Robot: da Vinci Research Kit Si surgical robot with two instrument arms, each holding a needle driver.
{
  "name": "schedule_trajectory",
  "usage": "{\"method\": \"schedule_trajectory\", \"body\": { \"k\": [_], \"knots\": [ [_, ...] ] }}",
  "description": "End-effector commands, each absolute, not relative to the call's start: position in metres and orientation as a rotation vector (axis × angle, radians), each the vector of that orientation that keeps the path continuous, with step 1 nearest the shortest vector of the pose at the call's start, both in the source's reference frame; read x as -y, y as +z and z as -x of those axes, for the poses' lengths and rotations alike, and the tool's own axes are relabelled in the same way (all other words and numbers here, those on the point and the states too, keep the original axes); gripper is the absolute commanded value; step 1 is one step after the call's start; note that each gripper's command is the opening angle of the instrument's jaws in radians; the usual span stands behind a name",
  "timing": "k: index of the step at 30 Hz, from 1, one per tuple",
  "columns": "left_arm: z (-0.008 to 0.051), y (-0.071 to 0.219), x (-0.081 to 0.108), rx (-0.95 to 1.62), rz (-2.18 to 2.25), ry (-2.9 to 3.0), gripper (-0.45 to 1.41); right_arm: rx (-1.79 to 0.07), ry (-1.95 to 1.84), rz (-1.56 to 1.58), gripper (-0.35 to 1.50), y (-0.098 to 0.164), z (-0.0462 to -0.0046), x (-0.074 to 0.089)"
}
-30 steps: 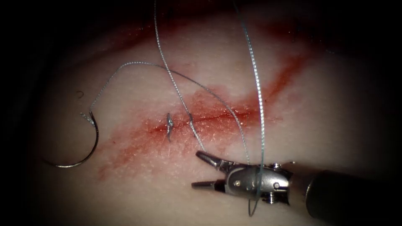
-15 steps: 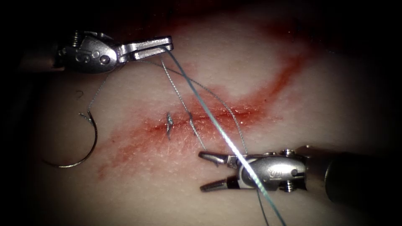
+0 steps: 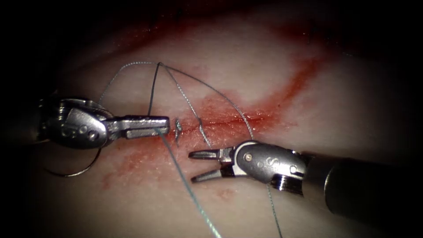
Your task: Wound Closure
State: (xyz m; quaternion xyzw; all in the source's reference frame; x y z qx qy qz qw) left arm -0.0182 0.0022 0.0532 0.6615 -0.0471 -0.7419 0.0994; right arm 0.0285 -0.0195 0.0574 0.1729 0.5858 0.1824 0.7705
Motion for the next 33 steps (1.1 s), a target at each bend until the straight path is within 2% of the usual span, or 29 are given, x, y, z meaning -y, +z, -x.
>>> {"method": "schedule_trajectory", "body": {
  "k": [1,3,6,7,13,18,25,33],
  "knots": [
    [0.0190,0.0542,-0.0015,0.134,-1.964,-2.183,-0.45,-1.273,0.414,-0.400,0.12,0.0584,-0.0309,0.0192],
    [0.0195,0.0545,-0.0008,0.119,-1.979,-2.164,-0.45,-1.277,0.410,-0.410,-0.01,0.0589,-0.0320,0.0185],
    [0.0201,0.0548,0.0003,0.091,-1.996,-2.147,-0.45,-1.281,0.407,-0.418,-0.31,0.0597,-0.0335,0.0174],
    [0.0203,0.0548,0.0006,0.073,-2.003,-2.141,-0.45,-1.281,0.408,-0.417,-0.35,0.0600,-0.0339,0.0170],
    [0.0211,0.0544,0.0021,-0.016,-2.024,-2.130,-0.45,-1.297,0.405,-0.416,-0.35,0.0619,-0.0361,0.0142],
    [0.0213,0.0544,0.0034,-0.128,-2.053,-2.144,-0.45,-1.410,0.401,-0.456,-0.35,0.0630,-0.0367,0.0122],
    [0.0211,0.0558,0.0034,-0.303,-2.084,-2.193,-0.45,-1.600,0.483,-0.561,-0.35,0.0635,-0.0357,0.0106],
    [0.0202,0.0594,0.0020,-0.267,-2.059,-2.245,-0.45,-1.769,0.603,-0.698,-0.35,0.0631,-0.0340,0.0100]
  ]
}}
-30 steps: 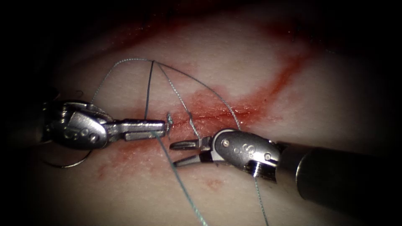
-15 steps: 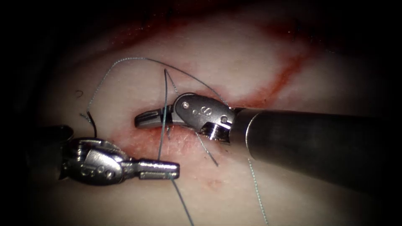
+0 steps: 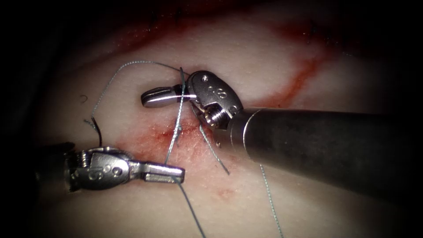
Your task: Wound Closure
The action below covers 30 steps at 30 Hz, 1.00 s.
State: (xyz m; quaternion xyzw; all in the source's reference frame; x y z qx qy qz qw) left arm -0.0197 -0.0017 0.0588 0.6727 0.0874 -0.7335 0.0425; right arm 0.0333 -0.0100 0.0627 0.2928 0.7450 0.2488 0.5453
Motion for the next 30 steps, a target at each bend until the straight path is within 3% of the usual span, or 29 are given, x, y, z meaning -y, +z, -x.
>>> {"method": "schedule_trajectory", "body": {
  "k": [1,20,30],
  "knots": [
    [0.0201,0.0598,0.0020,-0.262,-2.056,-2.247,-0.45,-1.776,0.637,-0.688,-0.35,0.0630,-0.0338,0.0100],
    [0.0191,0.0650,-0.0014,-0.213,-2.058,-2.275,-0.45,-1.746,0.678,-0.719,-0.35,0.0618,-0.0289,0.0116],
    [0.0191,0.0662,-0.0029,-0.209,-2.058,-2.279,-0.45,-1.712,0.452,-0.741,-0.35,0.0609,-0.0277,0.0131]
  ]
}}
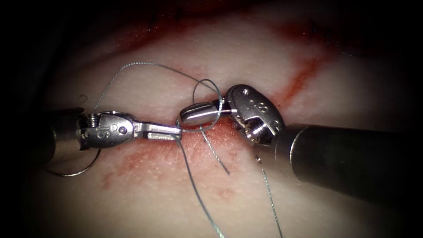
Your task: Wound Closure
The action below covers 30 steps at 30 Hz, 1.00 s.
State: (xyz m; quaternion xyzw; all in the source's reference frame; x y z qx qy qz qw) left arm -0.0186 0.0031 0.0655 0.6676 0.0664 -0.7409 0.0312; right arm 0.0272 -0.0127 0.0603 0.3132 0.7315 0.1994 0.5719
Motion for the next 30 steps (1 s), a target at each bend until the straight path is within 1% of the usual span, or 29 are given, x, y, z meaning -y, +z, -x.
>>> {"method": "schedule_trajectory", "body": {
  "k": [1,12,18,19,21,23,26,28,29,30],
  "knots": [
    [0.0191,0.0664,-0.0033,-0.208,-2.058,-2.280,-0.45,-1.703,0.385,-0.749,-0.35,0.0609,-0.0275,0.0132],
    [0.0200,0.0670,-0.0042,-0.198,-2.057,-2.293,-0.45,-1.597,0.002,-0.860,-0.35,0.0607,-0.0267,0.0136],
    [0.0210,0.0669,-0.0042,-0.190,-2.057,-2.303,-0.45,-1.476,-0.360,-0.949,-0.35,0.0605,-0.0274,0.0143],
    [0.0211,0.0669,-0.0042,-0.192,-2.059,-2.301,-0.45,-1.451,-0.384,-0.937,-0.25,0.0604,-0.0275,0.0145],
    [0.0212,0.0669,-0.0041,-0.191,-2.059,-2.302,-0.45,-1.435,-0.411,-0.922,-0.11,0.0603,-0.0275,0.0147],
    [0.0212,0.0668,-0.0041,-0.192,-2.059,-2.302,-0.45,-1.414,-0.449,-0.917,0.09,0.0602,-0.0276,0.0149],
    [0.0211,0.0667,-0.0043,-0.195,-2.061,-2.301,-0.45,-1.372,-0.492,-0.905,0.25,0.0601,-0.0279,0.0153],
    [0.0210,0.0666,-0.0044,-0.197,-2.062,-2.300,-0.45,-1.313,-0.536,-0.883,0.54,0.0602,-0.0284,0.0157],
    [0.0210,0.0666,-0.0044,-0.197,-2.062,-2.300,-0.45,-1.313,-0.536,-0.883,0.54,0.0602,-0.0284,0.0157],
    [0.0209,0.0666,-0.0044,-0.199,-2.062,-2.300,-0.45,-1.295,-0.554,-0.870,0.61,0.0603,-0.0288,0.0158]
  ]
}}
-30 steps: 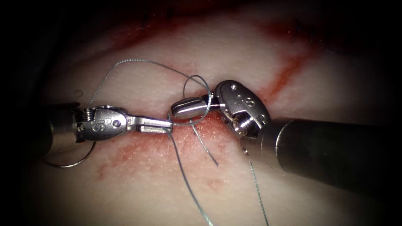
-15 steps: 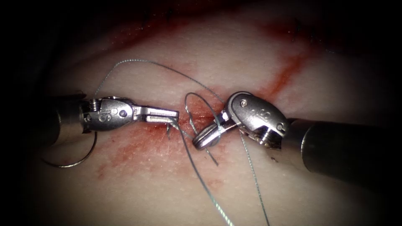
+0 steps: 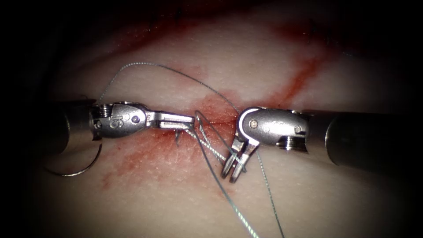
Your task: Wound Closure
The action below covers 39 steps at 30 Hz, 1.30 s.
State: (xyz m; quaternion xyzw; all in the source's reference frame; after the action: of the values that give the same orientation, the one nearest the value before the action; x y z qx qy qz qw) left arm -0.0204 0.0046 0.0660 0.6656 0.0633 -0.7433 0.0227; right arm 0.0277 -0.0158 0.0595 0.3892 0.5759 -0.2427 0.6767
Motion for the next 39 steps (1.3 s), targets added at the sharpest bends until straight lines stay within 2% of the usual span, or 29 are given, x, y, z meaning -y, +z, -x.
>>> {"method": "schedule_trajectory", "body": {
  "k": [1,5,8,15,19,26,27,28,29,39],
  "knots": [
    [0.0209,0.0666,-0.0044,-0.199,-2.062,-2.300,-0.45,-1.295,-0.554,-0.870,0.61,0.0603,-0.0288,0.0158],
    [0.0209,0.0665,-0.0043,-0.199,-2.062,-2.299,-0.45,-1.274,-0.578,-0.844,0.76,0.0603,-0.0293,0.0158],
    [0.0209,0.0664,-0.0043,-0.199,-2.062,-2.300,-0.45,-1.243,-0.612,-0.814,0.96,0.0604,-0.0296,0.0157],
    [0.0210,0.0663,-0.0041,-0.198,-2.062,-2.302,-0.45,-1.154,-0.704,-0.741,0.98,0.0614,-0.0302,0.0155],
    [0.0210,0.0662,-0.0040,-0.198,-2.062,-2.303,-0.45,-1.127,-0.755,-0.712,0.91,0.0624,-0.0302,0.0161],
    [0.0210,0.0661,-0.0038,-0.197,-2.061,-2.304,-0.45,-1.088,-0.813,-0.691,0.56,0.0634,-0.0303,0.0171],
    [0.0210,0.0660,-0.0037,-0.197,-2.061,-2.304,-0.45,-1.090,-0.823,-0.693,0.39,0.0635,-0.0303,0.0172],
    [0.0211,0.0660,-0.0037,-0.197,-2.061,-2.305,-0.45,-1.089,-0.836,-0.697,-0.03,0.0636,-0.0303,0.0174],
    [0.0211,0.0660,-0.0036,-0.197,-2.061,-2.305,-0.45,-1.085,-0.844,-0.694,-0.35,0.0637,-0.0303,0.0175],
    [0.0211,0.0651,-0.0013,-0.190,-2.054,-2.304,-0.45,-1.100,-0.856,-0.645,-0.35,0.0640,-0.0304,0.0166]
  ]
}}
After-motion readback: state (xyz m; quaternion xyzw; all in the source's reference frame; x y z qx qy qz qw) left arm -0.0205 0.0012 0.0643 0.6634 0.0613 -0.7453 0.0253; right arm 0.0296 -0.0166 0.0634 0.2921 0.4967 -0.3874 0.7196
